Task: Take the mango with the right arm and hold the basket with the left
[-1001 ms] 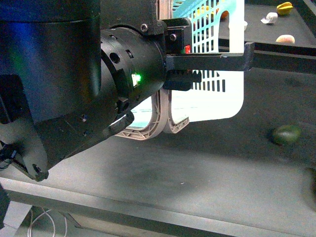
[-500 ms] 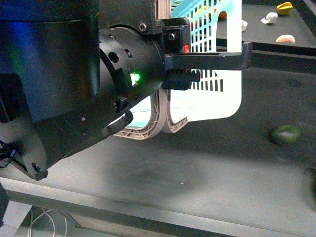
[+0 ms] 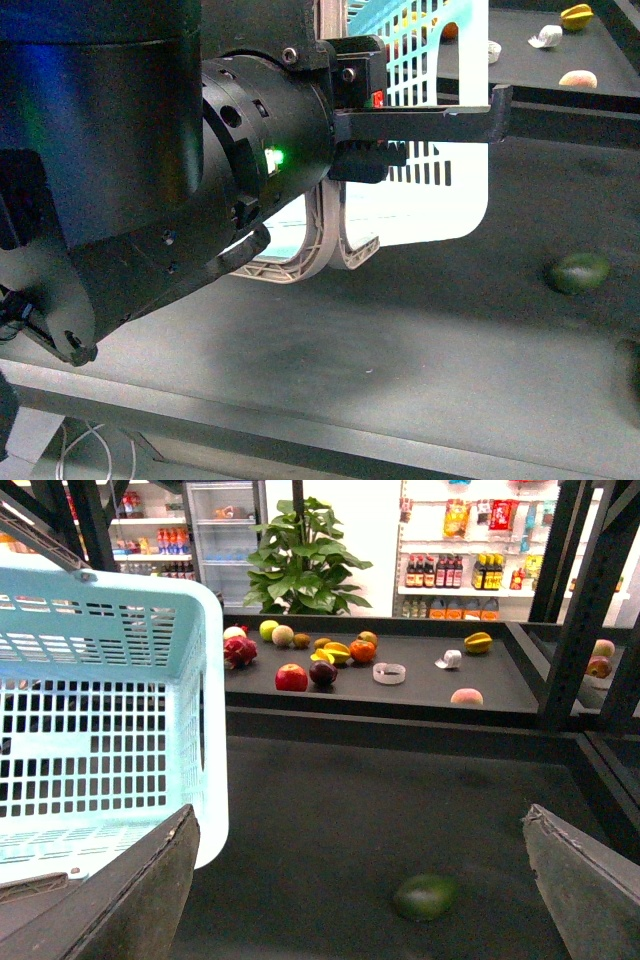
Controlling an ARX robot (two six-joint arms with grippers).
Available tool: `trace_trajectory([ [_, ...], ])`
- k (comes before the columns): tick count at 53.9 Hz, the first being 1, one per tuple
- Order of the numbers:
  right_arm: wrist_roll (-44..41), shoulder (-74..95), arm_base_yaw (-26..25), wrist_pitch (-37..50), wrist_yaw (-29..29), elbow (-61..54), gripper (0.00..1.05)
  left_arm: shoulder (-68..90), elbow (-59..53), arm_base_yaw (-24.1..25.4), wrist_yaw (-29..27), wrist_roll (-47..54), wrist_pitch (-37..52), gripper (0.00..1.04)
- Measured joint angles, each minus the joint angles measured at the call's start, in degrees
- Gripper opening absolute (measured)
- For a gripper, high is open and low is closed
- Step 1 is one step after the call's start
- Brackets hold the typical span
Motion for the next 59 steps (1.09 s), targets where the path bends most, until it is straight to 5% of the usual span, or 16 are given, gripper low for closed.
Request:
trace_trajectory([
  [8, 1.42, 7.93, 0.79, 4.63, 10.54, 0.02, 0.96, 0.0, -0.02, 0.0, 0.0, 0.0, 0.0, 0.05],
  [32, 2.82, 69.72, -13.94, 48.19, -3.19, 7.63, 0.96, 0.0, -0.04, 0.02, -0.02, 0.42, 0.0, 0.05],
  [59, 2.1, 115.16, -20.37, 58.97, -1.49, 24.79, 0.96, 0.0, -0.02, 0.02, 0.0, 0.52, 0.0, 0.05],
])
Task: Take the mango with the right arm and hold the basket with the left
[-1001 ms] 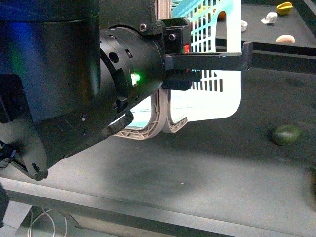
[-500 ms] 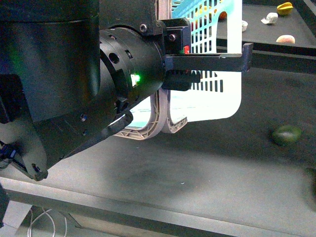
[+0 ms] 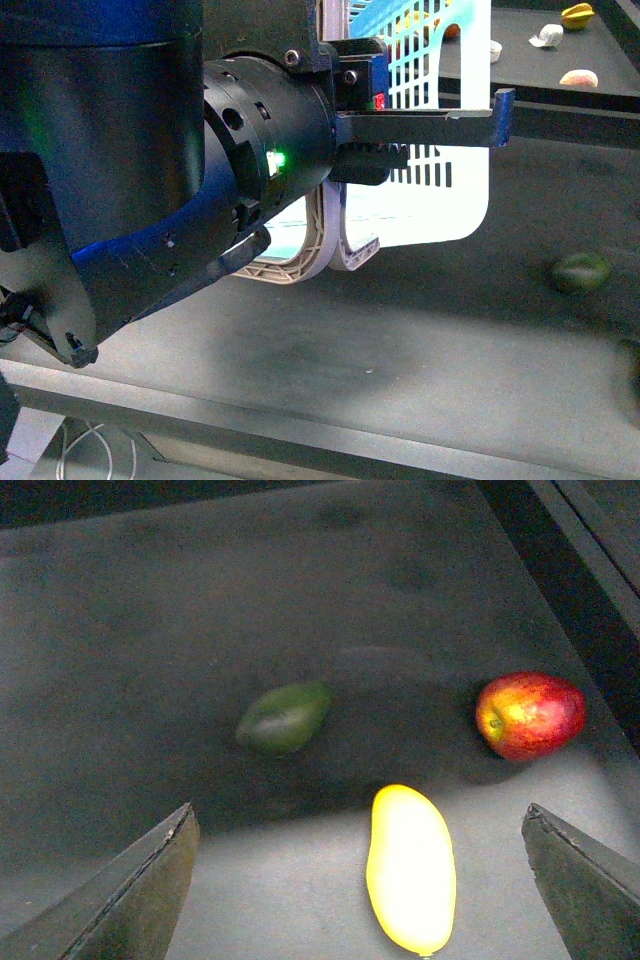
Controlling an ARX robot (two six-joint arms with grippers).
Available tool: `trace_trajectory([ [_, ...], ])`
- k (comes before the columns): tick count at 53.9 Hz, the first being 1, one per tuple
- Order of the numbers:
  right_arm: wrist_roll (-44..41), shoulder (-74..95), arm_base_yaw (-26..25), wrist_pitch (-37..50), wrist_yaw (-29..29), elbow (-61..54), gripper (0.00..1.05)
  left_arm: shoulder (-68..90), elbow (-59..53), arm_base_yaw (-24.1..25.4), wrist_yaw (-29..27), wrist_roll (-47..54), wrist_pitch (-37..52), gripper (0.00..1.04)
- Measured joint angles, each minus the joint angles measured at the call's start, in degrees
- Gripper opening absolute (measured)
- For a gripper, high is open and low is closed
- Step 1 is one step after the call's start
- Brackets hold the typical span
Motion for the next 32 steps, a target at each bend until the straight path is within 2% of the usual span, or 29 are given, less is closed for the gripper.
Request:
trace_trajectory([
  [7, 0.33, 7.48, -1.88, 2.43, 1.57, 3.72, 0.96, 0.0, 0.0, 0.0, -0.02, 0.0, 0.0, 0.05],
  [32, 5.25, 25.77, -5.33, 2.38, 4.72, 15.72, 0.96, 0.0, 0.0, 0.0, 0.02, 0.0, 0.0, 0.05],
])
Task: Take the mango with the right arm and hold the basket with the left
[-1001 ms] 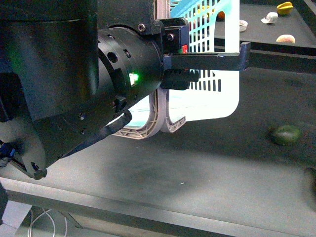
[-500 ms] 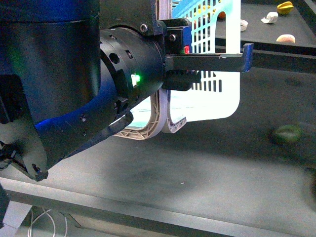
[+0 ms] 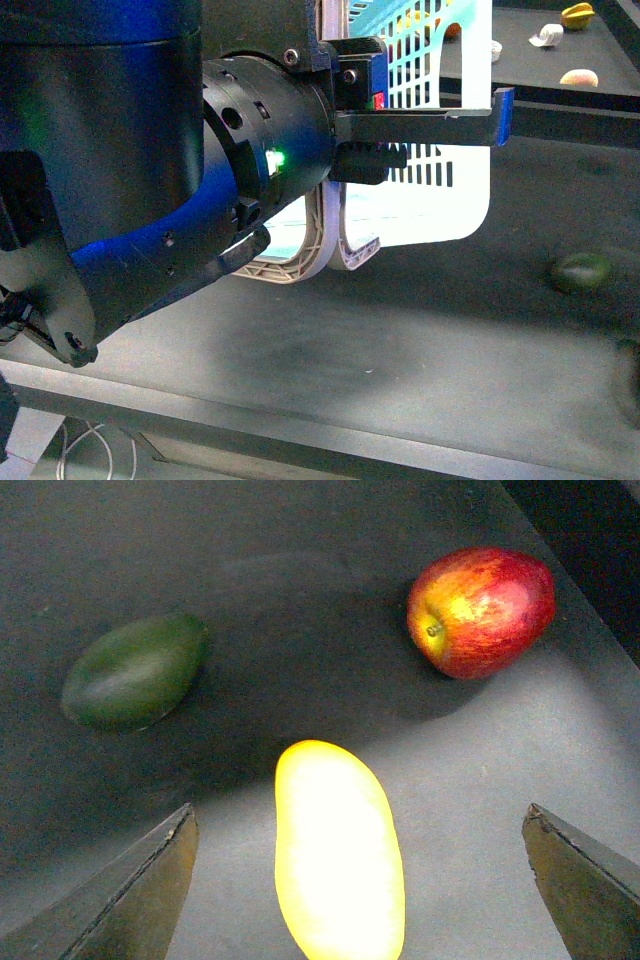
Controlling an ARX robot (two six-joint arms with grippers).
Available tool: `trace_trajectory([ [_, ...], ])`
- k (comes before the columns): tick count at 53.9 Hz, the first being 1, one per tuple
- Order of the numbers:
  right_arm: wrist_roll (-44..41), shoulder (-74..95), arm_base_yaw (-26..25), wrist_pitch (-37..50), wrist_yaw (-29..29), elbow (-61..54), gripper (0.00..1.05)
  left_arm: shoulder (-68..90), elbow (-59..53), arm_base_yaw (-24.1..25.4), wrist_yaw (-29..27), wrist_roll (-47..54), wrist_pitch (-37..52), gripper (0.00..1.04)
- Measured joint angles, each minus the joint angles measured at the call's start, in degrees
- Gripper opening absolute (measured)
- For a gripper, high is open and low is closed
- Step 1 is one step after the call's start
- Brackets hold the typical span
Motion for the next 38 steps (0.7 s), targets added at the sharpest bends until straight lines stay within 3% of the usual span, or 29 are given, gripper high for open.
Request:
trace_trajectory([
  [38, 3.82, 12.63, 3.26, -3.34, 4.9, 10.73, 0.96, 0.0, 0.0, 0.0, -0.02, 0.02, 0.0, 0.05],
])
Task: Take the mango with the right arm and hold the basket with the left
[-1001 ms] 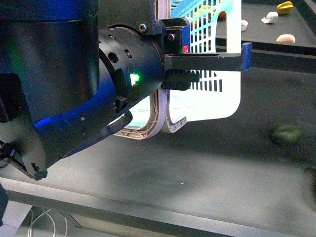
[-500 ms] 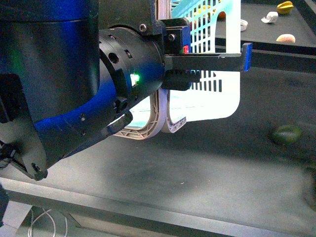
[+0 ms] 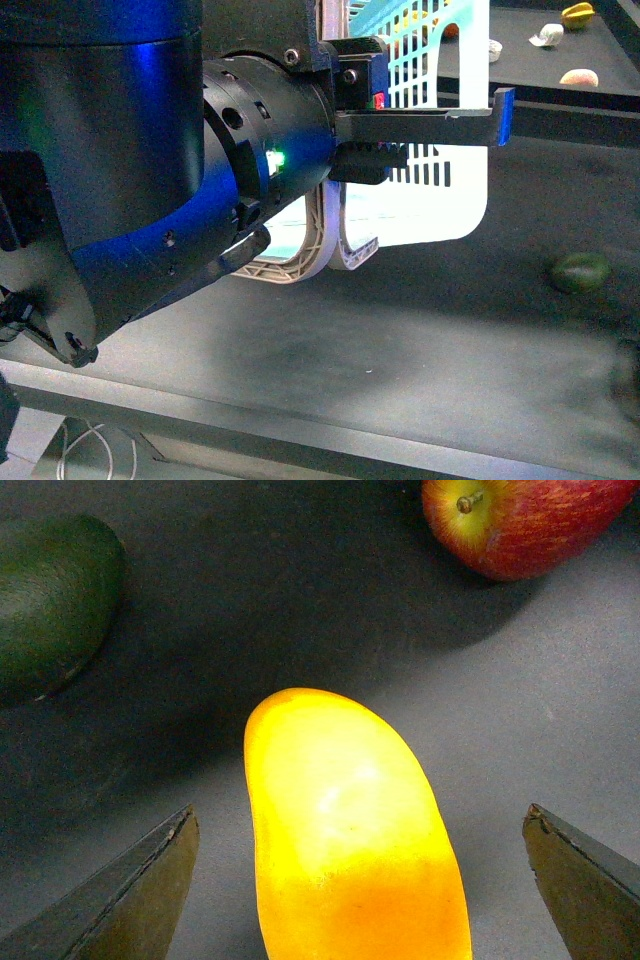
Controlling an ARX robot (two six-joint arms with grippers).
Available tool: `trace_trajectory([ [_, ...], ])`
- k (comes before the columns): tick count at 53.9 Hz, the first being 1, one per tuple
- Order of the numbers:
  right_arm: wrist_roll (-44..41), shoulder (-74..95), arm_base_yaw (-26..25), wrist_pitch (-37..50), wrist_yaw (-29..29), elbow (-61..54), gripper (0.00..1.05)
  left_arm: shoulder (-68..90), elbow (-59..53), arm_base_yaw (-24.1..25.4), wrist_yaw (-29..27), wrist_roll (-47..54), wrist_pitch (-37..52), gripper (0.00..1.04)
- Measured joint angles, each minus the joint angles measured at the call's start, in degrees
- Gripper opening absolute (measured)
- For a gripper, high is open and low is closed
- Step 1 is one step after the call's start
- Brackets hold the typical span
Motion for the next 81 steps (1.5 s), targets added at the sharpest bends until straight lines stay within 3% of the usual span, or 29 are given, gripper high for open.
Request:
trace_trajectory([
  [58, -0.55, 7.17, 0.96, -4.31, 3.32, 7.54, 0.96, 0.0, -0.02, 0.0, 0.0, 0.0, 0.0, 0.05],
  [63, -0.66, 7.43, 0.96, -4.31, 3.52, 7.58, 0.8, 0.0, 0.0, 0.0, 0.0, -0.02, 0.0, 0.05],
  [70, -0.63, 7.48, 0.9, -4.31, 3.56, 7.52, 0.67, 0.0, 0.0, 0.0, 0.0, 0.0, 0.0, 0.05],
  [81, -0.2, 6.86, 0.79, -4.04, 2.99, 6.14, 0.64, 0.0, 0.0, 0.0, 0.0, 0.0, 0.0, 0.05],
])
